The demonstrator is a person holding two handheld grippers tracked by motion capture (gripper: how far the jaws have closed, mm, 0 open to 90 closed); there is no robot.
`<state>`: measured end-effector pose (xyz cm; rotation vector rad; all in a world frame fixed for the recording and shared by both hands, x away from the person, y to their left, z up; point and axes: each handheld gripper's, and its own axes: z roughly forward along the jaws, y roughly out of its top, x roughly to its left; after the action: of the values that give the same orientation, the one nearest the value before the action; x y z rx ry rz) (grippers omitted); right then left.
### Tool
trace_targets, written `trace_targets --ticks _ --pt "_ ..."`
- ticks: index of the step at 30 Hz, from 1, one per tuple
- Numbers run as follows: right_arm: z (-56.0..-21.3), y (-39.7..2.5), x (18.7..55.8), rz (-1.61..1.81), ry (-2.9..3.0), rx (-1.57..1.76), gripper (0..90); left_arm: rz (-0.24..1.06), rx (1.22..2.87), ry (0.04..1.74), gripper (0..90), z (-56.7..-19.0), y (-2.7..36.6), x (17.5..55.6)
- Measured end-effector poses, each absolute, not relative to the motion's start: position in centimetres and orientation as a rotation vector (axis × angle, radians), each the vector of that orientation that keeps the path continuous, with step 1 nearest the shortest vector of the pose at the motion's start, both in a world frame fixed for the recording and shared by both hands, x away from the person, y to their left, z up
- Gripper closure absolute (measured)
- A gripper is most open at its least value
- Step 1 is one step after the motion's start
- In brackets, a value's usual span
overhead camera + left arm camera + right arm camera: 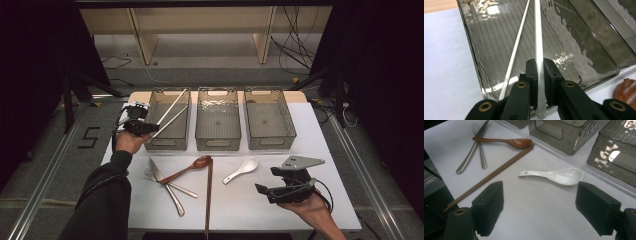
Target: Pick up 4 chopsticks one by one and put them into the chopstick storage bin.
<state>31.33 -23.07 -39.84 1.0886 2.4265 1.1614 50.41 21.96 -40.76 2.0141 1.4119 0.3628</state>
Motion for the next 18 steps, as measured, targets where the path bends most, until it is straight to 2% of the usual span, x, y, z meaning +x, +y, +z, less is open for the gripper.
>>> trace_targets --ticks 16,18 --pt "-39.8 -23.0 31.3 1.169 2.436 1.076 24.6 0.375 2.060 1.464 81.2 -41.7 21.5 51.9" --pt "-39.8 -23.1 31.3 1.170 2.437 1.075 24.7 0.369 2.037 1.477 75.2 -41.5 21.7 51.9"
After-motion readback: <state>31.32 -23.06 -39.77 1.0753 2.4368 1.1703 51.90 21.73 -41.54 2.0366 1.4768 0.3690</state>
